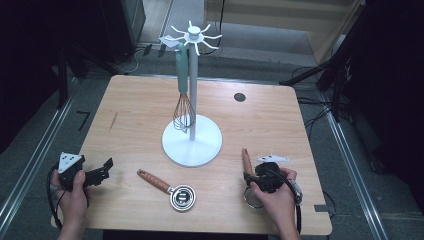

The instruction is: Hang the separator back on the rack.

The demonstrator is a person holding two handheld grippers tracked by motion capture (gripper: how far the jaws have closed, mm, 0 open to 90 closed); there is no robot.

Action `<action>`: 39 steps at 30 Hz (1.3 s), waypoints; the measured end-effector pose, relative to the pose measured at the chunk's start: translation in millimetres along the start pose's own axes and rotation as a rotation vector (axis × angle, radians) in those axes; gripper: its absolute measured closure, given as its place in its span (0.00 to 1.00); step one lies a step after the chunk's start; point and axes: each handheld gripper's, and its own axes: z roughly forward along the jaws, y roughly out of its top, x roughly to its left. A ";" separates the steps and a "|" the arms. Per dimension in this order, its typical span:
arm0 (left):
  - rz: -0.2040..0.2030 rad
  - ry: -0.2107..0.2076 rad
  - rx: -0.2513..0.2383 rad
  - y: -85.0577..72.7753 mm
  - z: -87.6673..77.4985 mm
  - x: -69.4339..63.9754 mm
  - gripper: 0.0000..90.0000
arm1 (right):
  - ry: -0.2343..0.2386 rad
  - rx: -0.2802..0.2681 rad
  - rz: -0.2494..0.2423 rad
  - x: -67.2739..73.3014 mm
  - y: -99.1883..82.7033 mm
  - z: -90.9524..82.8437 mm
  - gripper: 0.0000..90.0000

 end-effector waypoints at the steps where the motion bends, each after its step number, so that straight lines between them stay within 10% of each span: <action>1: 0.000 -0.001 0.000 0.0 0.0 0.1 0.00 | 0.002 -0.001 0.002 -0.7 0.2 -0.8 0.58; 27: 0.003 0.001 0.002 0.0 0.4 -0.6 0.00 | 0.099 0.127 0.122 -7.5 12.9 -5.3 0.44; 39: 0.002 0.000 0.003 0.1 0.5 -0.7 0.00 | 0.087 0.115 0.258 -10.2 14.4 -1.4 0.58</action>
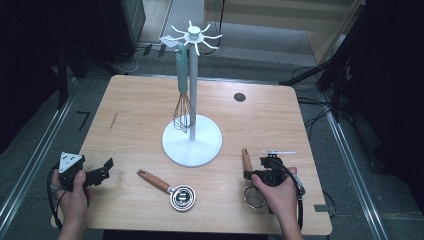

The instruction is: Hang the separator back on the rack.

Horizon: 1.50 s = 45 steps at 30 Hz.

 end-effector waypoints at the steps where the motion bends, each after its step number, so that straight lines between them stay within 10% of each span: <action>1: 0.000 -0.001 0.000 0.0 0.0 0.1 0.00 | 0.007 0.003 0.015 -1.6 0.1 -0.1 0.60; 31: 0.001 0.000 0.003 0.2 0.2 0.1 0.00 | 0.018 0.154 0.078 -2.8 -0.9 5.8 0.79; 45: -0.001 0.001 0.003 0.2 0.2 0.1 0.00 | 0.080 -0.054 -0.042 8.5 -3.2 -12.8 0.79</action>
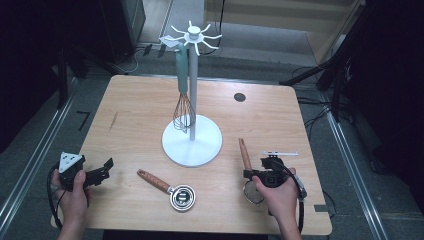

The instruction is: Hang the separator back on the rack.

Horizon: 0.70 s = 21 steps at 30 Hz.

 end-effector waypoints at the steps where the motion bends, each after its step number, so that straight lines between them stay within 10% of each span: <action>1: 0.001 0.000 0.000 0.0 0.0 0.0 0.00 | 0.000 -0.019 -0.010 2.9 0.0 -2.0 0.79; 21: 0.000 0.001 -0.004 -0.2 -0.3 0.1 0.00 | 0.006 -0.368 -0.242 39.5 -7.4 -18.4 0.79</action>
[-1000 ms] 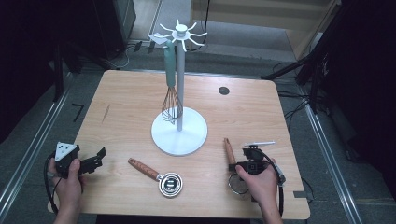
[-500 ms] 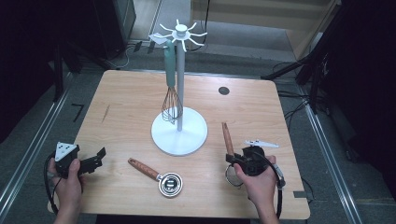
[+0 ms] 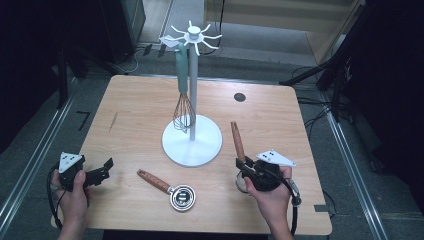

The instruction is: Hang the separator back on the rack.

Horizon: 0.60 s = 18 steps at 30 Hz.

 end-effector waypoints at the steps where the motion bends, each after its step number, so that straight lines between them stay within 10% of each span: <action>1: 0.001 0.000 0.001 0.1 -0.1 0.2 0.00 | 0.004 -0.011 0.000 0.7 0.6 -0.6 0.79; 18: 0.000 0.001 -0.001 0.0 -0.2 0.1 0.00 | 0.004 -0.125 -0.068 20.6 14.7 -6.3 0.79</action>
